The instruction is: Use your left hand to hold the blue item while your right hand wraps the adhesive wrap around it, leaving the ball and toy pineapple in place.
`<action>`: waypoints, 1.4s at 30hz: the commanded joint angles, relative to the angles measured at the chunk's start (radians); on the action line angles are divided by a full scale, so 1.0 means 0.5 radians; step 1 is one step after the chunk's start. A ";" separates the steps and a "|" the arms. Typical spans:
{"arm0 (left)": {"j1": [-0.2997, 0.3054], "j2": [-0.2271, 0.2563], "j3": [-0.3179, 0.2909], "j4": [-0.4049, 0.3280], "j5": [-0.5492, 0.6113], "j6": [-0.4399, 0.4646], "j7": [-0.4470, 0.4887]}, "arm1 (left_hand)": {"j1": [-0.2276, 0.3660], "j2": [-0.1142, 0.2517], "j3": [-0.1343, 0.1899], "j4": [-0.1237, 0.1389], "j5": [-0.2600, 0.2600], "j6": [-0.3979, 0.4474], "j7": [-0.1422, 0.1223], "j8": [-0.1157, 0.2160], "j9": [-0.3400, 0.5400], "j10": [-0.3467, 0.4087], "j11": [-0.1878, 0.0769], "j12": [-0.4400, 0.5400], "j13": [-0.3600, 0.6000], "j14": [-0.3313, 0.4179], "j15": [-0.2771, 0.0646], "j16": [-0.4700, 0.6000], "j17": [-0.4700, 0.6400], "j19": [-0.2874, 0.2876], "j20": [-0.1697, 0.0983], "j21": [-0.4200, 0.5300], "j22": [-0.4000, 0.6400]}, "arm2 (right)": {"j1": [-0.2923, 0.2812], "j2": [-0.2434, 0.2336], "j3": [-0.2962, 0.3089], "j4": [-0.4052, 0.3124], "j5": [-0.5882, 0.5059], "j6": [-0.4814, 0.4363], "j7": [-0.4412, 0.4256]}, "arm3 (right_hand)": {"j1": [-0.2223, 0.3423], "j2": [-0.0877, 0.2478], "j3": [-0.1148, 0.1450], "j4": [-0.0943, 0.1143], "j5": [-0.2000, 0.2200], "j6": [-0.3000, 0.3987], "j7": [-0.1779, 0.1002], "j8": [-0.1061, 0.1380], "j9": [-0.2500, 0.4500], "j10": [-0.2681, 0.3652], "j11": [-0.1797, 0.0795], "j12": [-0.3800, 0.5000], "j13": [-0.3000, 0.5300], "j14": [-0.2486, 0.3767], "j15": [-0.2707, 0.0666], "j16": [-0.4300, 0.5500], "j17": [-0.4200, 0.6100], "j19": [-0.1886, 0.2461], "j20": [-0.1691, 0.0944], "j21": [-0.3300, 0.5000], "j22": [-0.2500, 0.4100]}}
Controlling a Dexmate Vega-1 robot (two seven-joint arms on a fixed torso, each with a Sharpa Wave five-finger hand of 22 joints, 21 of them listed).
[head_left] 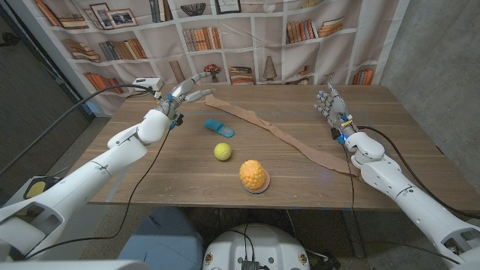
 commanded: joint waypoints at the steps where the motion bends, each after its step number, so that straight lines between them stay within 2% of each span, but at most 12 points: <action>1: -0.054 0.068 0.036 -0.037 0.131 0.044 -0.062 | 0.027 0.000 0.005 0.017 0.000 0.020 -0.001 0.012 0.009 0.021 -0.007 0.011 0.007 -0.007 -0.004 -0.004 0.009 -0.003 0.005 0.001 0.002 | -0.004 0.017 0.003 0.011 0.000 0.043 0.015 | 0.017 -0.004 0.008 -0.011 -0.003 0.005 -0.004 0.008 0.008 0.004 0.013 -0.007 0.006 -0.023 -0.001 0.001 0.001 -0.010 -0.004 0.009 0.008; 4: -0.067 0.083 0.044 -0.037 0.144 0.034 -0.092 | 0.036 0.001 0.006 0.018 0.000 0.046 -0.017 0.018 0.010 0.028 -0.007 0.013 0.010 -0.007 -0.004 -0.005 0.009 -0.004 0.010 0.001 0.002 | -0.002 0.018 0.002 0.018 -0.013 0.061 0.013 | 0.018 -0.003 0.008 -0.011 -0.003 0.007 -0.005 0.008 0.008 0.005 0.010 -0.007 0.006 -0.023 -0.002 0.001 0.001 -0.010 -0.003 0.010 0.008; 16: -0.100 0.136 0.080 -0.079 0.264 0.078 -0.168 | 0.059 0.006 0.011 0.016 0.002 0.046 -0.006 0.009 0.012 0.040 -0.014 0.015 0.014 -0.005 -0.011 -0.006 0.009 -0.004 0.013 0.001 0.002 | -0.009 0.014 0.012 0.005 -0.019 0.070 -0.004 | 0.020 -0.001 0.007 -0.016 -0.003 0.007 -0.007 0.008 0.008 0.003 0.012 -0.008 0.006 -0.024 -0.006 0.001 0.001 -0.010 -0.004 0.011 0.008; 23: -0.144 0.200 0.159 -0.199 0.557 0.234 -0.229 | 0.080 0.004 0.015 0.014 0.003 0.044 -0.009 0.001 0.014 0.066 -0.023 0.023 0.018 0.026 -0.020 0.004 0.009 -0.010 0.017 -0.001 0.002 | 0.013 0.004 0.014 0.029 -0.023 0.089 0.030 | 0.021 -0.001 0.007 -0.018 -0.004 0.008 -0.006 0.008 0.008 0.004 0.014 -0.008 0.006 -0.024 -0.004 0.001 0.001 -0.010 -0.004 0.011 0.008; 37: -0.170 0.227 0.192 -0.268 0.738 0.307 -0.286 | 0.097 0.000 0.015 0.015 0.003 0.017 -0.015 -0.019 0.014 0.066 -0.027 0.020 0.023 0.027 -0.025 0.000 0.008 -0.015 0.016 -0.002 0.001 | 0.013 0.009 0.027 0.055 -0.012 0.107 0.033 | 0.028 0.007 0.010 -0.025 -0.004 0.019 -0.009 0.011 0.008 0.005 0.013 -0.008 0.006 -0.032 -0.009 -0.001 0.000 -0.023 -0.002 0.007 0.008; 42: -0.197 0.252 0.211 -0.295 0.849 0.339 -0.323 | 0.107 0.000 0.016 0.015 0.003 0.024 -0.019 -0.020 0.014 0.071 -0.029 0.021 0.025 0.025 -0.039 -0.002 0.008 -0.001 -0.012 0.003 0.001 | 0.013 0.005 0.029 0.063 -0.012 0.114 0.041 | 0.032 0.009 0.011 -0.028 -0.004 0.032 -0.015 0.016 0.008 0.005 0.010 -0.009 0.006 -0.032 -0.009 -0.001 0.000 -0.024 -0.002 0.007 0.008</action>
